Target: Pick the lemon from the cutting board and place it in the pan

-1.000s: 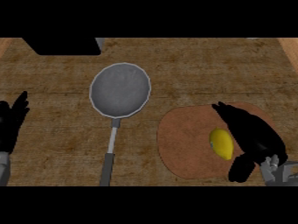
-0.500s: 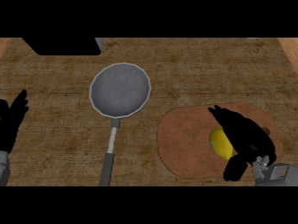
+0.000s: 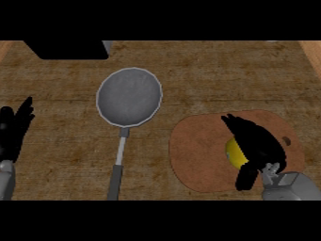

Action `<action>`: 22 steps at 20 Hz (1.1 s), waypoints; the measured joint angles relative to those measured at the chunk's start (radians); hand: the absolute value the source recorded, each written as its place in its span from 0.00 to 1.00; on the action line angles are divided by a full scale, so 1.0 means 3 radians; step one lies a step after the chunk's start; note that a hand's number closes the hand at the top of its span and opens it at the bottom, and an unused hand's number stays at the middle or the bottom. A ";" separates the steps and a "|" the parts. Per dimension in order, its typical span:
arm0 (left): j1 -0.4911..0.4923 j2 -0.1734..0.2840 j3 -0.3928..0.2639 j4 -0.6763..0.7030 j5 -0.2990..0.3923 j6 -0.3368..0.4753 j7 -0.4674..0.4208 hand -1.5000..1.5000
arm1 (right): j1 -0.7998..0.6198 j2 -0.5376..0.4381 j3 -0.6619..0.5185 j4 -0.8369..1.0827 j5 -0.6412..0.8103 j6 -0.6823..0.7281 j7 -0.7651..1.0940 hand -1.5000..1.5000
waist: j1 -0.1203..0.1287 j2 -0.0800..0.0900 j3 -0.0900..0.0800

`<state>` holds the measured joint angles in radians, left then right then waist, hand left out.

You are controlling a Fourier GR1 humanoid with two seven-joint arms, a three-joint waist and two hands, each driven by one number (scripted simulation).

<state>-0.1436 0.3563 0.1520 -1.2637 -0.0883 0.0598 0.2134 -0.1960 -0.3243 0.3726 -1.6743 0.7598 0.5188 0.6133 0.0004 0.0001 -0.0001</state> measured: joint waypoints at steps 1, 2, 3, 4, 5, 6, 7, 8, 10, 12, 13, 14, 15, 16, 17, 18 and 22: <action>0.0012 -0.0008 0.0013 0.0014 -0.0007 -0.0016 -0.0022 0.50 | 0.0005 0.0017 -0.0027 0.0023 0.0030 0.0021 -0.0019 0.00 | 0.0000 0.0000 0.0000; 0.0048 -0.0043 -0.0016 -0.0081 -0.0036 0.0009 0.0037 0.50 | 0.0005 0.0035 -0.0033 0.0076 0.0072 0.0009 -0.0042 0.00 | 0.0003 -0.0001 0.0000; 0.0035 -0.0034 0.0004 -0.0086 -0.0032 -0.0017 0.0050 0.50 | 0.0008 0.0034 -0.0063 0.0087 0.0098 0.0039 -0.0061 0.00 | 0.0002 -0.0001 0.0001; 0.0033 -0.0037 0.0007 -0.0133 -0.0041 -0.0027 0.0094 0.50 | 0.0017 0.0071 -0.0057 0.0109 0.0144 0.0040 -0.0055 0.00 | 0.0002 -0.0001 0.0000; 0.0015 -0.0051 0.0021 -0.0075 -0.0050 -0.0030 0.0053 0.50 | 0.0001 0.0097 -0.0078 0.0167 0.0179 0.0036 -0.0078 1.00 | 0.0002 -0.0001 0.0001; -0.0004 -0.0048 0.0046 -0.0041 -0.0047 -0.0043 0.0041 0.50 | -0.0029 0.0107 -0.0081 0.0246 0.0224 0.0024 -0.0134 1.00 | 0.0003 -0.0001 0.0000; -0.0037 -0.0043 0.0052 -0.0033 -0.0059 -0.0043 0.0063 0.50 | -0.0029 0.0093 -0.0064 0.0275 0.0270 -0.0010 -0.0216 1.00 | 0.0002 0.0000 0.0000; -0.0025 -0.0038 0.0053 -0.0090 -0.0057 -0.0052 0.0109 0.50 | -0.0013 0.0076 -0.0022 0.0254 0.0329 -0.0041 -0.0266 1.00 | 0.0003 -0.0001 0.0001; -0.0010 -0.0030 0.0074 -0.0069 -0.0058 -0.0070 0.0071 0.50 | -0.0002 -0.0005 0.0010 0.0238 0.0449 -0.0127 -0.0388 1.00 | 0.0002 -0.0001 0.0000; 0.0110 -0.0089 0.0040 -0.0210 -0.0091 -0.0037 0.0083 0.50 | 0.0004 -0.0014 0.0040 0.0322 0.0585 -0.0265 -0.0494 1.00 | 0.0010 -0.0005 -0.0001; 0.0116 -0.0092 0.0059 -0.0178 -0.0089 -0.0047 0.0043 0.50 | 0.0005 -0.0033 0.0021 0.0348 0.0630 -0.0306 -0.0559 1.00 | 0.0009 -0.0005 -0.0001; 0.0095 -0.0057 0.0089 -0.0175 -0.0086 -0.0079 0.0066 0.50 | 0.0003 -0.0018 0.0010 0.0369 0.0674 -0.0335 -0.0591 1.00 | 0.0007 -0.0004 -0.0002; 0.0073 -0.0027 0.0128 -0.0118 -0.0073 -0.0117 0.0020 0.50 | 0.0012 -0.0022 -0.0008 0.0349 0.0706 -0.0335 -0.0616 1.00 | 0.0005 -0.0003 -0.0001; 0.0042 -0.0043 0.0117 -0.0135 -0.0088 -0.0112 0.0071 0.50 | 0.0015 -0.0005 -0.0021 0.0354 0.0743 -0.0355 -0.0641 1.00 | 0.0003 -0.0003 -0.0001; 0.0014 -0.0054 0.0120 -0.0111 -0.0103 -0.0103 0.0079 0.50 | 0.0011 -0.0007 -0.0034 0.0351 0.0761 -0.0348 -0.0699 1.00 | 0.0002 -0.0002 0.0000; -0.0006 -0.0052 0.0120 -0.0122 -0.0096 -0.0121 0.0100 0.50 | -0.0063 -0.0048 -0.0077 0.0455 0.0748 -0.0368 -0.0834 1.00 | 0.0007 -0.0001 0.0000; -0.0030 -0.0110 0.0076 -0.0107 -0.0141 -0.0086 0.0086 0.50 | -0.0380 -0.0292 -0.0192 0.0971 0.0689 -0.0529 -0.1563 1.00 | 0.0049 0.0015 0.0003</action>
<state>-0.1526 0.3233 0.1749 -1.2957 -0.1307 0.0339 0.2392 -0.3099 -0.4118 0.3149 -1.3829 0.9665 0.3602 0.1445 0.0152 0.0046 0.0009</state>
